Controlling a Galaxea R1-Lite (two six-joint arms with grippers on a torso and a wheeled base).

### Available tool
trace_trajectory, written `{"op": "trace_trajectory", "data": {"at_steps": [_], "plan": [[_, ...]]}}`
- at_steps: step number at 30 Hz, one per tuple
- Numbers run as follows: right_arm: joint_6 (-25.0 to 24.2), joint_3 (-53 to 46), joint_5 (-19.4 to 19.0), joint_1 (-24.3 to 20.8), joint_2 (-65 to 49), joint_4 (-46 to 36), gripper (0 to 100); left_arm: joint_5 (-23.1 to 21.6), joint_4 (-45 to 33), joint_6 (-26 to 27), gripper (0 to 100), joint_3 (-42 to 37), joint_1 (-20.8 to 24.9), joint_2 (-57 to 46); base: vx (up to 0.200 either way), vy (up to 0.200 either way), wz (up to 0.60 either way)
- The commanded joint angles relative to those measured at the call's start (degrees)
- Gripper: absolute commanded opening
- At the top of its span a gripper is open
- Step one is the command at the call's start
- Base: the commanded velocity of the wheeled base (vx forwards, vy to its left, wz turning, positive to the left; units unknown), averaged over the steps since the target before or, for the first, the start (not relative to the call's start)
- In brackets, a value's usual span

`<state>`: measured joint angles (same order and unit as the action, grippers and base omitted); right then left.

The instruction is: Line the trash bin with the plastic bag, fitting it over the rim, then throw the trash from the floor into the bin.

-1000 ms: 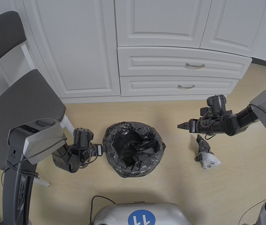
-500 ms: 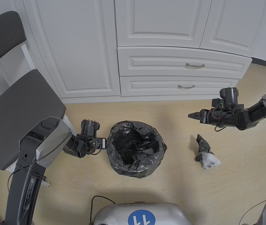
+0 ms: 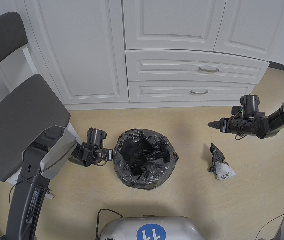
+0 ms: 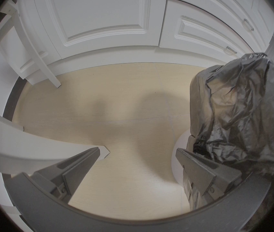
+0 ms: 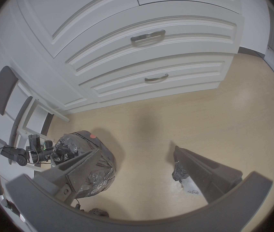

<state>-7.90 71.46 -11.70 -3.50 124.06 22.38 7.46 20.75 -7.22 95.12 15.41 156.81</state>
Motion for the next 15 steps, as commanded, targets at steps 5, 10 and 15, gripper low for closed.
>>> {"op": "trace_trajectory", "data": {"at_steps": [5,10,15], "plan": [[3.7,-3.3,0.5,2.5,-5.1,0.0,100,0.0,1.2,2.7,100,-22.0,-0.4,-16.4,0.0,0.0,0.0],[8.4,-5.9,0.5,5.2,-6.8,-0.1,100,-0.5,9.7,7.0,100,-40.0,1.0,-26.5,0.0,0.0,0.0],[10.2,-6.0,0.5,6.4,-6.0,-0.5,100,-0.7,17.7,10.0,100,-49.6,2.4,-31.5,0.0,0.0,0.0]]}}
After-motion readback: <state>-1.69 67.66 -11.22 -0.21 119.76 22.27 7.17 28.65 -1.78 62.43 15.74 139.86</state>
